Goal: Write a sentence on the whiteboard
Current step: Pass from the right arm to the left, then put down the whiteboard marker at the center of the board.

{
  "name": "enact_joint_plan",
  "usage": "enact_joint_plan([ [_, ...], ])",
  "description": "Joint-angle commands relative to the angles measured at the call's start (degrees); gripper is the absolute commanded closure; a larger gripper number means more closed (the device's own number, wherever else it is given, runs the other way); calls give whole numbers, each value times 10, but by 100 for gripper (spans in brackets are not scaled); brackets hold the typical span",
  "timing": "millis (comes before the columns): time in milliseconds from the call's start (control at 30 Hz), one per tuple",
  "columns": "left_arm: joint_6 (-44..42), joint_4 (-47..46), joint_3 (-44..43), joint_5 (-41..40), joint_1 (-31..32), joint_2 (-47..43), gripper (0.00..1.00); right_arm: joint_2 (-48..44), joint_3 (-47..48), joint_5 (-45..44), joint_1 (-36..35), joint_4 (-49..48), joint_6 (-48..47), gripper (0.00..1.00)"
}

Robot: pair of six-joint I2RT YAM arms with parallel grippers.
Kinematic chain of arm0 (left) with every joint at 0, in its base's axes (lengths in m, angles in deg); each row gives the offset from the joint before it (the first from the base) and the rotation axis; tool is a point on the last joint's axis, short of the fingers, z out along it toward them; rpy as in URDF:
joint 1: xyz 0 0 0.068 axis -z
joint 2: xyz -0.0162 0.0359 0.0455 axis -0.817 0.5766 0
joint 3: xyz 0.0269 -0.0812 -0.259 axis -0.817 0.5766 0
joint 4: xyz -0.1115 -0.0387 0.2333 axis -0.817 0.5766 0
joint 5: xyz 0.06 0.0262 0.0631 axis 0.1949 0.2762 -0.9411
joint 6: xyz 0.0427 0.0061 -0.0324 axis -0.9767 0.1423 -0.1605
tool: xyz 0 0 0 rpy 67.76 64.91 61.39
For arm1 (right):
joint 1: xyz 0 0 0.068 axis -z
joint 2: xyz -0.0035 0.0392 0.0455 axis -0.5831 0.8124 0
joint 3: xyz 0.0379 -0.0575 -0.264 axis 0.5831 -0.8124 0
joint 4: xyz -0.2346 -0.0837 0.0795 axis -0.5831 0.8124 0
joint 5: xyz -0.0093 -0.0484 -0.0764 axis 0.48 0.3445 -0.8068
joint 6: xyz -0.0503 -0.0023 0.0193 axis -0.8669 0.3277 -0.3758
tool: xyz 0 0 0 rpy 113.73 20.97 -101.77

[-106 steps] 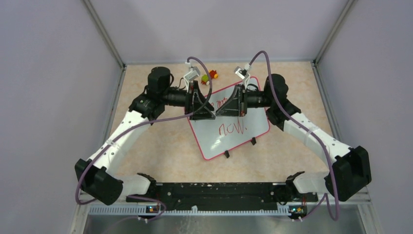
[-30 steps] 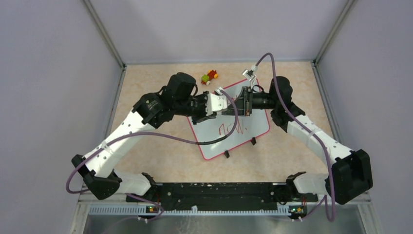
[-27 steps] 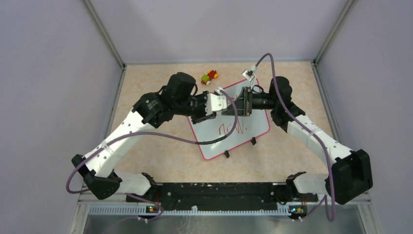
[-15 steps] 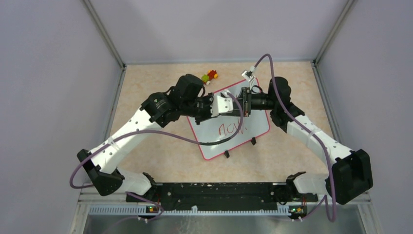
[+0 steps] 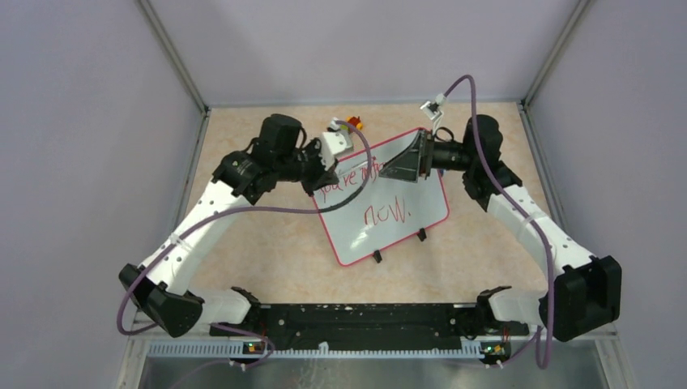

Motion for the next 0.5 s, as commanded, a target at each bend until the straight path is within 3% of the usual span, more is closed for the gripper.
enact_joint_plan([
  [0,107,-67,35,67,-87,-41,100,-34,34,23,59,-8,-3,21],
  [267,203,-117,31,127,-308,-48,100,-53,21,80,204,5,-20,18],
  [467,173,-123,82,106,-438,-51,100,-60,7,94,285,114,-134,18],
])
